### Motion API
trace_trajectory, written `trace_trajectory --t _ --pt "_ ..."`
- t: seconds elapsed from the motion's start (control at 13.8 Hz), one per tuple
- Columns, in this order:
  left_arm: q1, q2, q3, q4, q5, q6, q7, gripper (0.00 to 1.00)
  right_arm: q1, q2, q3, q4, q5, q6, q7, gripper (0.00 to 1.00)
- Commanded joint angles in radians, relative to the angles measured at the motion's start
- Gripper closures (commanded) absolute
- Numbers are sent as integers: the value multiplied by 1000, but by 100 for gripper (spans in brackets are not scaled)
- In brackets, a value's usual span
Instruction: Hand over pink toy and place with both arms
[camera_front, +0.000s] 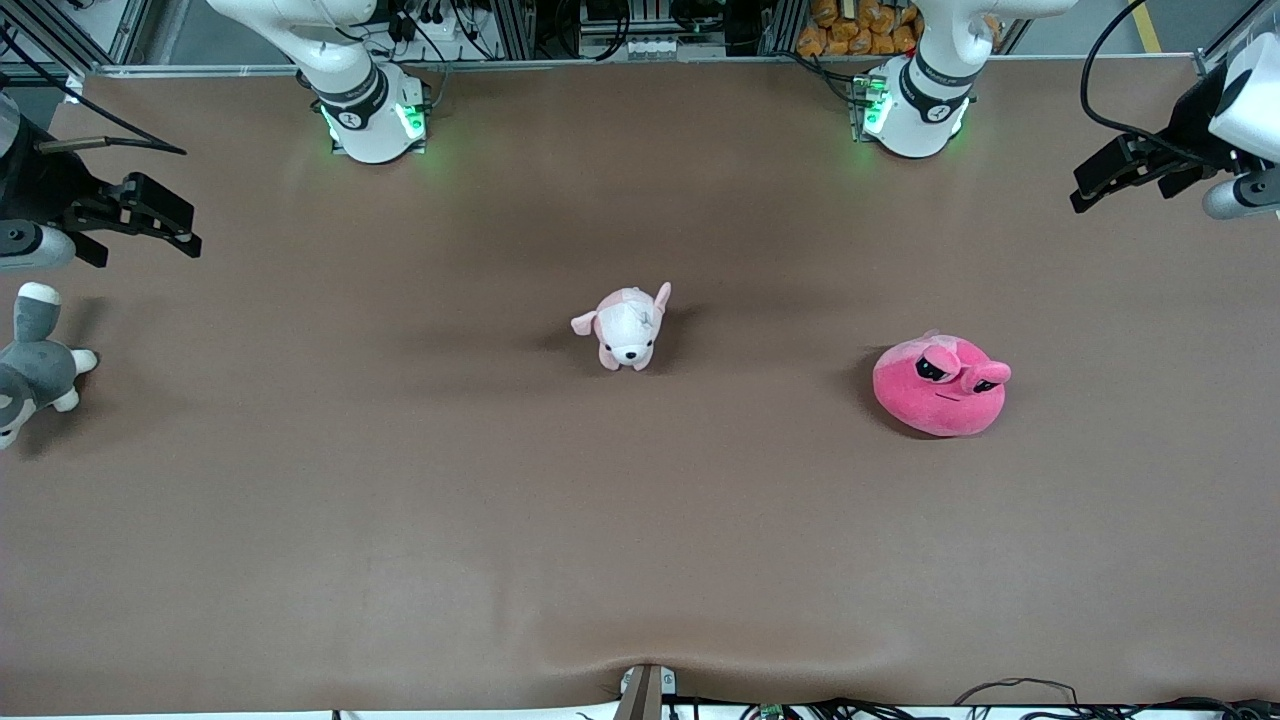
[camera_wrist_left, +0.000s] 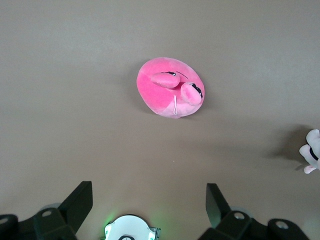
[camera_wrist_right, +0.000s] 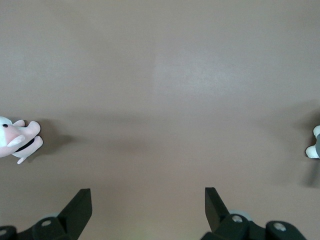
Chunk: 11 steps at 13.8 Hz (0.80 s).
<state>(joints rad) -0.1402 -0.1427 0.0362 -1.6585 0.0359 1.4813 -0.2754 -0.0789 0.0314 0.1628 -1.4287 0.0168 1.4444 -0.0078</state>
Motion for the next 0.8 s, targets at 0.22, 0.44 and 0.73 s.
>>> trace_trajectory --t 0.22,0.44,0.73 --pt "-9 14 8 40 -5 -6 10 0 -24 2 7 10 12 -12 12 0" --pt "-7 20 8 43 -4 -7 8 0 -22 2 7 10 12 -12 11 0" --pt "-9 17 7 34 1 -56 -11 0 -25 2 7 11 11 -9 11 0"
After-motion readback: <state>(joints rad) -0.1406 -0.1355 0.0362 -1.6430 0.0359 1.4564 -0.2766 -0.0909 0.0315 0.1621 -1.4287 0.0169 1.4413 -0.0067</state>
